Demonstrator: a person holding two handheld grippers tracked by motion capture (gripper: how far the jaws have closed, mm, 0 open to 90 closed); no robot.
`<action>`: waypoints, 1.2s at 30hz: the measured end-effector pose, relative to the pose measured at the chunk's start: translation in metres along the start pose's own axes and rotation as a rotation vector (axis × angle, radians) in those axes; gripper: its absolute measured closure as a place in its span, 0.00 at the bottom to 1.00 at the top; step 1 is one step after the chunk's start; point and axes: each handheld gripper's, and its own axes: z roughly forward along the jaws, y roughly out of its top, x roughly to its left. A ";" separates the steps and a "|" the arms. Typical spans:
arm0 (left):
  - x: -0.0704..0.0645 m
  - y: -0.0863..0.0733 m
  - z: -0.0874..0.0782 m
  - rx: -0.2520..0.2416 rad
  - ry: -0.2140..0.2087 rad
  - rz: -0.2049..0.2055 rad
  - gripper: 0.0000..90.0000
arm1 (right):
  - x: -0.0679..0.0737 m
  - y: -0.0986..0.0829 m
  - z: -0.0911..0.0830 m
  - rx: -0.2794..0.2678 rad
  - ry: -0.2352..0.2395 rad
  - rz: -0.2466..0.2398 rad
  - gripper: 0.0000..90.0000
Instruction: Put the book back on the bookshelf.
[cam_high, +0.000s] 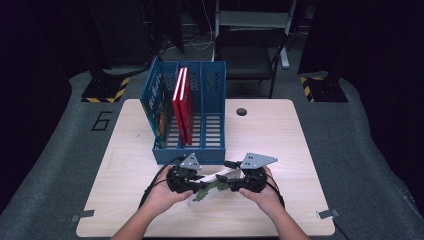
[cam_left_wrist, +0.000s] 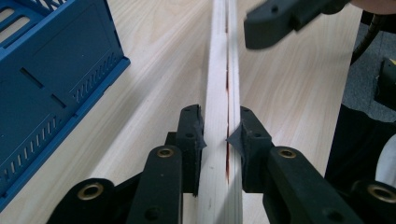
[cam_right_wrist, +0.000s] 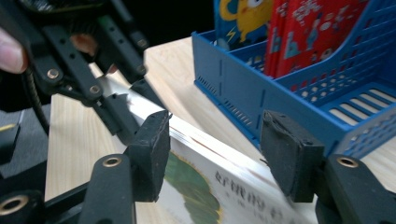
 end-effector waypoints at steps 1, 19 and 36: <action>-0.001 -0.001 0.000 -0.004 0.003 0.000 0.84 | -0.002 0.000 -0.001 -0.007 -0.005 0.007 0.47; -0.001 -0.010 -0.009 -0.006 0.020 -0.080 0.83 | -0.019 -0.011 -0.015 -0.027 -0.032 0.095 0.45; -0.004 -0.008 -0.008 0.002 0.039 -0.079 0.82 | -0.026 -0.028 -0.009 0.062 -0.018 0.130 0.59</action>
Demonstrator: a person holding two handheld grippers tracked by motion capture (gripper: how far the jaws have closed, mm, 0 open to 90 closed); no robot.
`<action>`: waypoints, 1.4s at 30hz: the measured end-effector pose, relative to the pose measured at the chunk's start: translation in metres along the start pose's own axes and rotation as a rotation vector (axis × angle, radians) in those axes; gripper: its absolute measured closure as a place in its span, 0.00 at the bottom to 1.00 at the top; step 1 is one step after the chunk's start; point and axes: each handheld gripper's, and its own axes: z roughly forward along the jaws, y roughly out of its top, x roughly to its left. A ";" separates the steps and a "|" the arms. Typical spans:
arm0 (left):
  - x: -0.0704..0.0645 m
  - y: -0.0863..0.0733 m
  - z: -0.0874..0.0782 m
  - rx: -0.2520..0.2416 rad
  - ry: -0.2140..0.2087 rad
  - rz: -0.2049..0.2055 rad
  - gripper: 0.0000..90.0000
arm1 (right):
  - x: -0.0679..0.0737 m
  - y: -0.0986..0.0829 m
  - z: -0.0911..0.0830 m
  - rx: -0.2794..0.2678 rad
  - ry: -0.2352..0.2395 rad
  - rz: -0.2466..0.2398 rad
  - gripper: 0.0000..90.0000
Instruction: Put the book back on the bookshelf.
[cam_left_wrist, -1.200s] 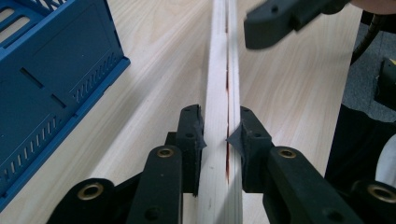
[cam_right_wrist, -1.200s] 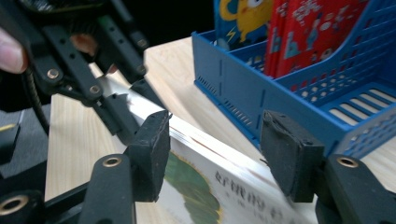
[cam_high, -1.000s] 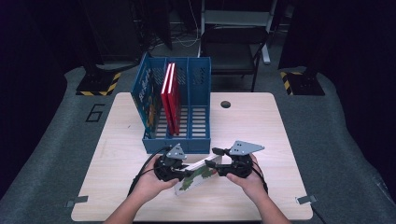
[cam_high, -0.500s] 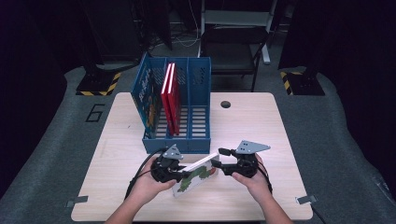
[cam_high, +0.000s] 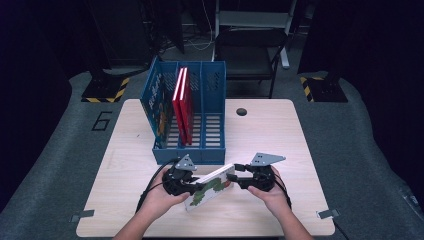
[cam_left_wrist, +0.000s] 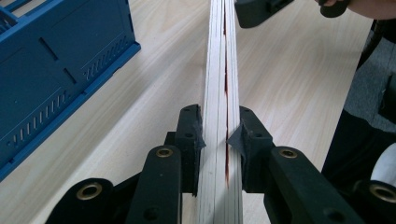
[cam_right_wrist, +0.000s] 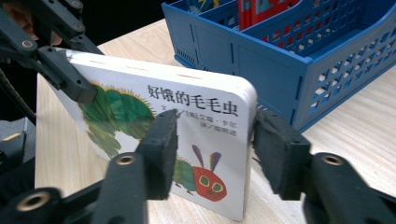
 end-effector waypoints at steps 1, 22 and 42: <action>0.000 0.001 0.000 0.006 -0.004 0.001 0.82 | -0.001 0.000 0.000 -0.003 -0.001 0.002 0.60; -0.006 0.023 0.010 0.047 0.018 -0.002 0.79 | 0.002 0.000 0.003 -0.008 -0.027 -0.016 0.61; -0.007 0.030 0.022 0.124 0.030 -0.003 0.80 | 0.002 0.000 0.003 -0.011 -0.028 -0.015 0.61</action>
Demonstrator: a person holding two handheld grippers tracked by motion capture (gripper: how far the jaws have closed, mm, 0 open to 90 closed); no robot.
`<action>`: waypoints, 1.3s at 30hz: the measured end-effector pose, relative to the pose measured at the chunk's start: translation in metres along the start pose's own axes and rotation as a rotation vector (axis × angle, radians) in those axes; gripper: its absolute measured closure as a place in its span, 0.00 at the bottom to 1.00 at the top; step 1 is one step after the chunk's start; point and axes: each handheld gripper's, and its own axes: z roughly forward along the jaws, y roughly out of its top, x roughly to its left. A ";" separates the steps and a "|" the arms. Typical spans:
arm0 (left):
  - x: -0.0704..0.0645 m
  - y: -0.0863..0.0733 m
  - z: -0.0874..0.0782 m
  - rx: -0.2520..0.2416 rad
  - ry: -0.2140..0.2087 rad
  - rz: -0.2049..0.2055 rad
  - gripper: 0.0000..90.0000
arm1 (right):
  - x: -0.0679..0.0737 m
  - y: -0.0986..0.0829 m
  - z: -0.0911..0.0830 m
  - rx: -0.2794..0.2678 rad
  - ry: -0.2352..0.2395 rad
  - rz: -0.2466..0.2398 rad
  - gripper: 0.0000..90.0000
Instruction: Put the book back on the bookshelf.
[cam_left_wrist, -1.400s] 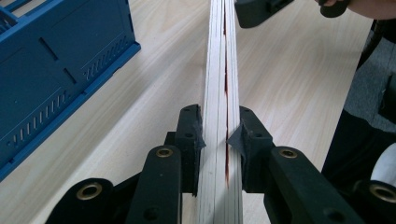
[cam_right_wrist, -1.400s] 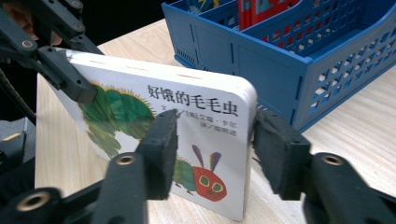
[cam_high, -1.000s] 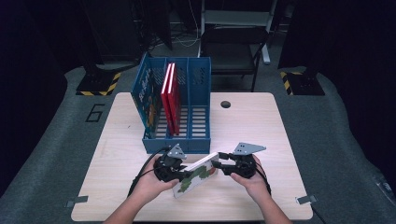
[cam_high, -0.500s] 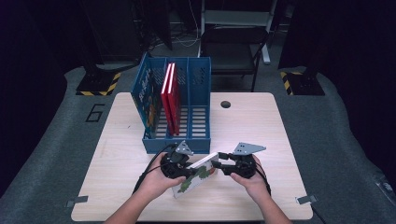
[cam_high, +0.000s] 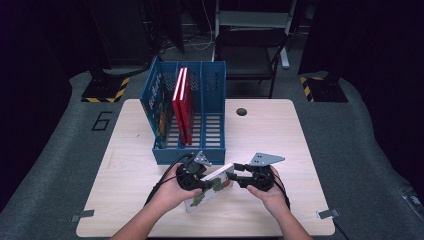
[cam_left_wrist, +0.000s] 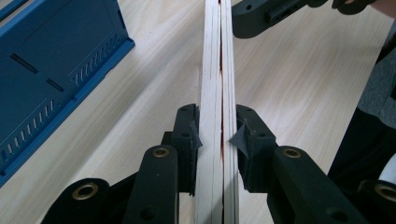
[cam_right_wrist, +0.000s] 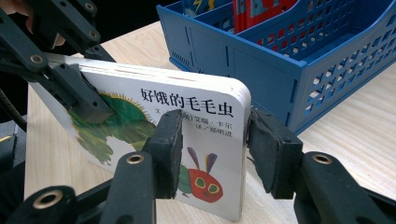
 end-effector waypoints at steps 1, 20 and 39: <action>0.000 0.000 0.001 0.015 0.006 0.004 0.80 | 0.000 0.000 0.000 0.000 -0.001 0.001 0.61; 0.000 0.001 0.001 0.037 0.011 0.022 0.85 | 0.000 0.000 0.001 -0.001 0.007 -0.004 0.61; 0.001 0.002 0.002 0.021 -0.021 -0.031 0.85 | -0.002 0.000 -0.002 -0.013 0.005 0.022 0.59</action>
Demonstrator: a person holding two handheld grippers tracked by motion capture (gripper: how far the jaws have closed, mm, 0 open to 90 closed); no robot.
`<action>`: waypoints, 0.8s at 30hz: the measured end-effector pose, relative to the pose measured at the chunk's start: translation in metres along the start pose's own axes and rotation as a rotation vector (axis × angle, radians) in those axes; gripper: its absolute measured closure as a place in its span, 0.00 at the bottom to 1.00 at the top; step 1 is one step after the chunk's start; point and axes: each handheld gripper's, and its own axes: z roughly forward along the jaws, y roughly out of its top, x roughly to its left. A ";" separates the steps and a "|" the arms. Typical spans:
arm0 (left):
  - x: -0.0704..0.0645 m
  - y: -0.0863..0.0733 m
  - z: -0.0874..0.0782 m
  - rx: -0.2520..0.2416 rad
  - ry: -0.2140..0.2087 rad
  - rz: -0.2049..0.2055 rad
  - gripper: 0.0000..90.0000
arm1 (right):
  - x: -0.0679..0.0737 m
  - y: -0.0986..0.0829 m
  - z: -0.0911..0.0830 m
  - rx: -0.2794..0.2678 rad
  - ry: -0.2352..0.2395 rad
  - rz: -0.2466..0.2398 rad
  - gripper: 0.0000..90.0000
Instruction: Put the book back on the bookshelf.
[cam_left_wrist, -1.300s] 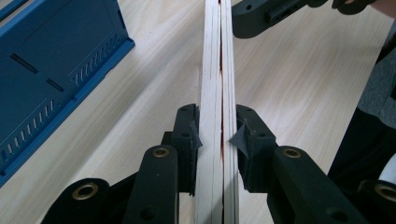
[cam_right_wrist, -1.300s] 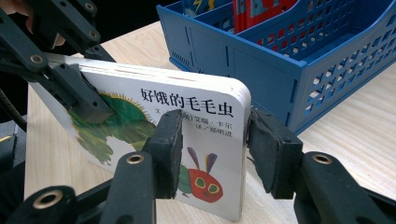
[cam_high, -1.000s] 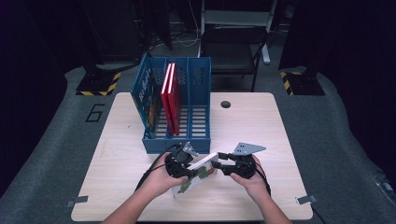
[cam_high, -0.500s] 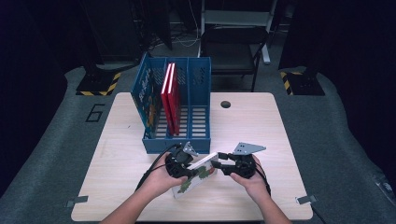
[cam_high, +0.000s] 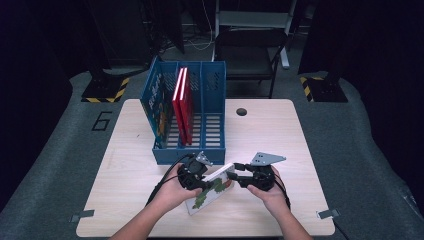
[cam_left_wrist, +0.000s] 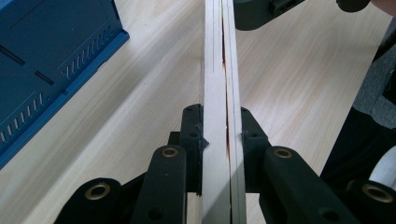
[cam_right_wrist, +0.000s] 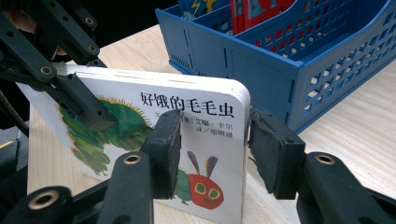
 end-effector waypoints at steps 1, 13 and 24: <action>0.000 0.000 0.000 -0.002 -0.002 -0.005 0.85 | 0.000 0.000 -0.001 -0.002 -0.002 0.002 0.59; 0.005 0.008 -0.017 -0.027 0.009 -0.030 0.85 | -0.003 0.001 -0.009 -0.039 -0.017 0.028 0.57; 0.008 0.024 -0.038 -0.040 0.017 -0.044 0.85 | -0.003 0.001 -0.011 -0.035 -0.019 0.035 0.55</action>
